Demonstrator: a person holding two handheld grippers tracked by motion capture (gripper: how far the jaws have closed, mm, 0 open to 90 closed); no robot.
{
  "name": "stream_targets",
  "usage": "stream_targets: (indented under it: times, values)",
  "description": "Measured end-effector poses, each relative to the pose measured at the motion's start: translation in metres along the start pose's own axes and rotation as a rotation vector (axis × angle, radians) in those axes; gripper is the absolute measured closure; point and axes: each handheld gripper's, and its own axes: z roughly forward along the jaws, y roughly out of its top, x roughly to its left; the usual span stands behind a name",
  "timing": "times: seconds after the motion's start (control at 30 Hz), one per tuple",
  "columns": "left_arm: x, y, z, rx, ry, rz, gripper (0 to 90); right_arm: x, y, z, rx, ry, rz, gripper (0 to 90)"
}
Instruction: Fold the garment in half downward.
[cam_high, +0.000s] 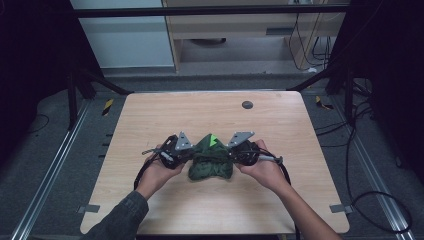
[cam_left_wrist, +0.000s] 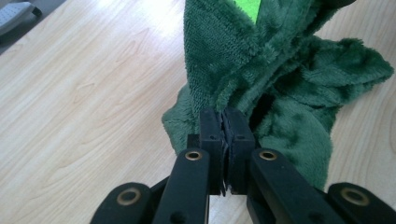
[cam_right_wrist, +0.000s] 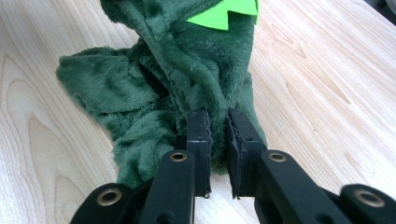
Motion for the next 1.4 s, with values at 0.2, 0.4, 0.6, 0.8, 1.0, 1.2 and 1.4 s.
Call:
stream_targets:
  times: [0.2, 0.4, 0.6, 0.8, 1.0, 1.2, 1.4]
  values:
    - [-0.003, -0.004, 0.001, -0.001, -0.003, 0.001, 87.6, 0.003, -0.002, 0.001, -0.001, 0.008, -0.001, 79.6]
    - [-0.008, -0.010, 0.003, -0.003, -0.011, -0.005, 87.4, 0.007, -0.005, 0.001, -0.001, 0.017, -0.002, 78.8]
    - [-0.012, -0.016, 0.005, -0.005, -0.016, -0.005, 87.1, 0.011, -0.008, 0.002, 0.001, 0.021, 0.001, 78.4]
    - [-0.018, -0.022, 0.007, -0.005, -0.022, -0.003, 86.9, 0.015, -0.012, 0.003, 0.003, 0.024, -0.003, 76.9]
    - [-0.025, -0.027, 0.007, -0.025, -0.024, -0.016, 86.7, 0.021, -0.016, 0.003, 0.004, 0.027, -0.002, 75.1]
    - [-0.029, -0.030, 0.006, -0.031, -0.024, -0.007, 86.4, 0.024, -0.020, 0.003, 0.004, 0.027, -0.001, 72.6]
    - [-0.031, -0.033, 0.006, -0.038, -0.018, -0.012, 86.1, 0.028, -0.023, 0.002, 0.003, 0.034, 0.000, 70.1]
